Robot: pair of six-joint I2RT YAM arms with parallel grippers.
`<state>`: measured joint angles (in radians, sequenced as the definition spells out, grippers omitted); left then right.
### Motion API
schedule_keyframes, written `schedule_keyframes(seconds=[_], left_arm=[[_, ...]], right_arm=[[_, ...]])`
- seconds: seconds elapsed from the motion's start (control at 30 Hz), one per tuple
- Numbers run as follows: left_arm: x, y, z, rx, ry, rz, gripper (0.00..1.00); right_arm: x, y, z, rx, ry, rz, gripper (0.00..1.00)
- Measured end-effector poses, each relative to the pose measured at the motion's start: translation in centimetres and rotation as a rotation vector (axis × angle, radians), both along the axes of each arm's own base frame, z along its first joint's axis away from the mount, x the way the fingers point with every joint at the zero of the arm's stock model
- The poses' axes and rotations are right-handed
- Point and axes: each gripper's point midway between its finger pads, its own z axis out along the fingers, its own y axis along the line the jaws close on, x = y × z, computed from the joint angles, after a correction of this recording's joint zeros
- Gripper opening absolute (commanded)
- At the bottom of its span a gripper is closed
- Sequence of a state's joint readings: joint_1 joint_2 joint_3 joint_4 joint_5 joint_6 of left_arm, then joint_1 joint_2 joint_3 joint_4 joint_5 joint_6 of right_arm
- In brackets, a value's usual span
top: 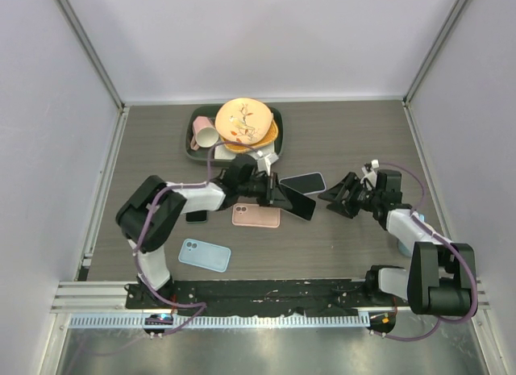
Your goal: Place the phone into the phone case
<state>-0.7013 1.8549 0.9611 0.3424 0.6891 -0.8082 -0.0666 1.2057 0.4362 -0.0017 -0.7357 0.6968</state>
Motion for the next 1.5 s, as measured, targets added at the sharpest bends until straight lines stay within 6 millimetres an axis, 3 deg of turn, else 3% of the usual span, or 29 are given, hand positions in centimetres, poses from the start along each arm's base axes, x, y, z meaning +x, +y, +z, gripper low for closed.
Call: schedule_keyframes(seconds=[0.23, 0.4, 0.53, 0.63, 1.0, 1.23, 1.33, 1.43, 1.5], left_arm=[[1.5, 5.5, 3.3, -0.099, -0.013, 0.141, 0.00], [1.5, 9.6, 4.8, -0.271, 0.066, 0.240, 0.00], [0.6, 11.3, 6.1, -0.391, 0.159, 0.272, 0.00], [-0.2, 11.8, 6.1, -0.425, 0.224, 0.274, 0.00], [-1.2, 11.9, 6.8, -0.461, 0.268, 0.250, 0.00], [-0.9, 11.7, 7.2, -0.472, 0.273, 0.236, 0.00], [-0.8, 11.8, 7.5, -0.481, 0.260, 0.234, 0.00], [-0.5, 12.1, 7.6, -0.484, 0.245, 0.240, 0.00], [-0.3, 12.3, 7.8, -0.490, 0.235, 0.241, 0.00]], right_arm=[[1.5, 1.7, 3.2, 0.046, -0.101, 0.070, 0.68], [0.9, 7.1, 5.2, 0.092, -0.150, 0.237, 0.68], [0.6, 10.9, 6.8, 0.123, -0.193, 0.344, 0.67], [0.2, 12.5, 7.6, 0.139, -0.218, 0.390, 0.66], [-0.5, 13.8, 7.9, 0.163, -0.222, 0.428, 0.57], [-1.4, 15.0, 8.1, 0.186, -0.223, 0.469, 0.35], [-1.0, 15.2, 8.0, 0.204, -0.209, 0.456, 0.13], [-0.8, 15.5, 8.3, 0.255, -0.176, 0.451, 0.01], [-0.7, 15.7, 8.7, 0.289, -0.171, 0.456, 0.01]])
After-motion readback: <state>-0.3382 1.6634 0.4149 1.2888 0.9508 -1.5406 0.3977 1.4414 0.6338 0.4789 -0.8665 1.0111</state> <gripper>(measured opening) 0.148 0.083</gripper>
